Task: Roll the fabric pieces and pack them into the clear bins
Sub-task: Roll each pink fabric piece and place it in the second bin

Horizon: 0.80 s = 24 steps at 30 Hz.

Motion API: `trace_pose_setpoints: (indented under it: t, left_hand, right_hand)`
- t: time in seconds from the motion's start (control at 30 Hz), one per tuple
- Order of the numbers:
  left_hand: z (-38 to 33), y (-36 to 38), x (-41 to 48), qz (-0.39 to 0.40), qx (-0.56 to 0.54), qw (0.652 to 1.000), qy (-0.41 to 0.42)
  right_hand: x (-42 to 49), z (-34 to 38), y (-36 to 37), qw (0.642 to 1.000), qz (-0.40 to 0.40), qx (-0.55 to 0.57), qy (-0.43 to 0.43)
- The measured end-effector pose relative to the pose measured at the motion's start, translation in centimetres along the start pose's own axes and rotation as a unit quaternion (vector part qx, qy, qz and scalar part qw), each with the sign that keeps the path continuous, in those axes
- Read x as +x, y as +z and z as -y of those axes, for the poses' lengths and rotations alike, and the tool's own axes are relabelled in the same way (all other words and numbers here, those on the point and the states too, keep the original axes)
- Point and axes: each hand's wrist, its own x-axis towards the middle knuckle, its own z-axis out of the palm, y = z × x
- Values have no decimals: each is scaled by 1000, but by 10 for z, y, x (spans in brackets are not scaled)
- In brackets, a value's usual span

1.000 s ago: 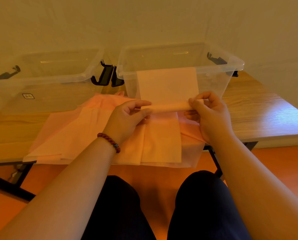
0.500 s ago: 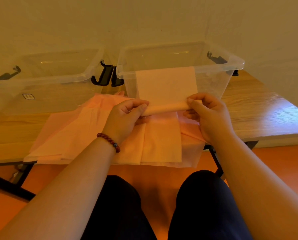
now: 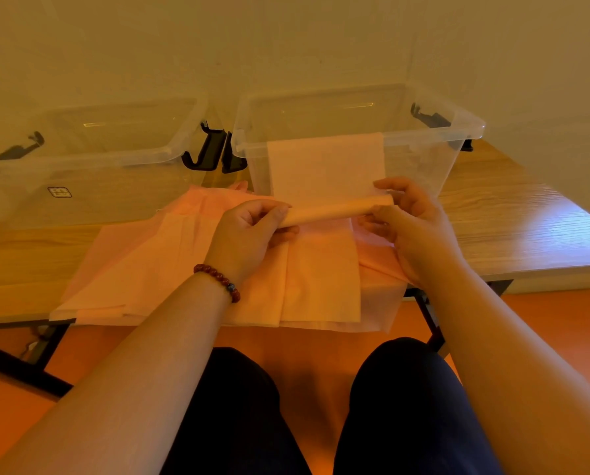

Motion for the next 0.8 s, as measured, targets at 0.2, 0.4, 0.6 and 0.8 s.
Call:
trace_pose_setpoints:
  t: [0.2, 0.4, 0.6, 0.8]
  left_hand:
    - [-3, -1, -1, 15, -32, 999, -5]
    - [0, -4, 0, 31, -18, 999, 0]
    - [-2, -1, 0, 23, -13, 1000, 10]
    - [-1, -3, 1, 13, 3, 1000, 8]
  right_hand:
    - [-1, 1, 1, 999, -26, -26, -1]
    - [-1, 3, 2, 998, -42, -49, -14]
    - [-2, 3, 4, 998, -37, -41, -4]
    - [-4, 5, 1, 1000, 17, 7, -6]
